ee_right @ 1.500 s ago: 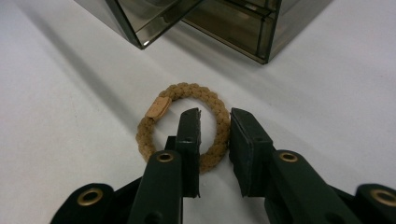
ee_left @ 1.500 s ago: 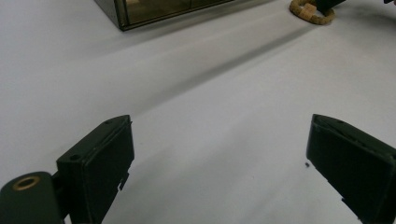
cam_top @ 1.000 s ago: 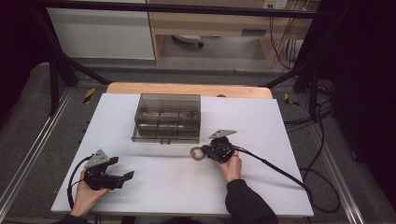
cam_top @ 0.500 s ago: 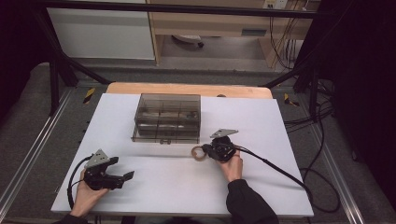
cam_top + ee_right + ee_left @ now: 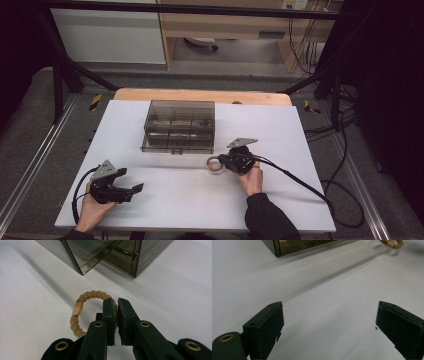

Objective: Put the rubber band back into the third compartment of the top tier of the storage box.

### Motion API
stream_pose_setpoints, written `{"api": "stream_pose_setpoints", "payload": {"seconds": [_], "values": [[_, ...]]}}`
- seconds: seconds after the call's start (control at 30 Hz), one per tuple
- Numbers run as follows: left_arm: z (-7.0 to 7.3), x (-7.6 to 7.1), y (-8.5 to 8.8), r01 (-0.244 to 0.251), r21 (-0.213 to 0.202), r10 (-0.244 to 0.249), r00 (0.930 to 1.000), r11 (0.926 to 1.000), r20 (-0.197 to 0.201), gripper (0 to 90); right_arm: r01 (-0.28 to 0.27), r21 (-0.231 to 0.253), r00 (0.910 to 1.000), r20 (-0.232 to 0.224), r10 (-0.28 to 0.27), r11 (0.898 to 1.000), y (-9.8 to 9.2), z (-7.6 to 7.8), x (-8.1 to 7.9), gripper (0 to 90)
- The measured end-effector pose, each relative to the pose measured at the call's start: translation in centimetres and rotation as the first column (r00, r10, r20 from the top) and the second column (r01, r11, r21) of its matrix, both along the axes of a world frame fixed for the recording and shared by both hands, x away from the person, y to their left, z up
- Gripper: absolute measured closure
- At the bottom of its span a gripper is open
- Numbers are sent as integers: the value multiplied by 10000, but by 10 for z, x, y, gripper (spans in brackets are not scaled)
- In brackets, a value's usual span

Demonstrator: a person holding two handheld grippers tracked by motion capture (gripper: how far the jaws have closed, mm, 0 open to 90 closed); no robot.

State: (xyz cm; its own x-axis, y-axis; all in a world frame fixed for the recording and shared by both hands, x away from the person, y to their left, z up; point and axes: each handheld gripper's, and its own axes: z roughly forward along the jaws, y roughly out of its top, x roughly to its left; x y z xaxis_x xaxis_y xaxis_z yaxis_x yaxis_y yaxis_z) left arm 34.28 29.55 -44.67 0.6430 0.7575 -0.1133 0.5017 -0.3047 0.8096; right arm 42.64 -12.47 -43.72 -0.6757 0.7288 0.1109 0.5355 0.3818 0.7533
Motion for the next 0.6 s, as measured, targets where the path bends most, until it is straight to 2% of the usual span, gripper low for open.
{"api": "stream_pose_setpoints", "payload": {"seconds": [0.6], "values": [[0,0,0,-13,9,13,10000,10000,-9,76,-291,28,9994,205,291,9996,-9,16,-18,849]]}}
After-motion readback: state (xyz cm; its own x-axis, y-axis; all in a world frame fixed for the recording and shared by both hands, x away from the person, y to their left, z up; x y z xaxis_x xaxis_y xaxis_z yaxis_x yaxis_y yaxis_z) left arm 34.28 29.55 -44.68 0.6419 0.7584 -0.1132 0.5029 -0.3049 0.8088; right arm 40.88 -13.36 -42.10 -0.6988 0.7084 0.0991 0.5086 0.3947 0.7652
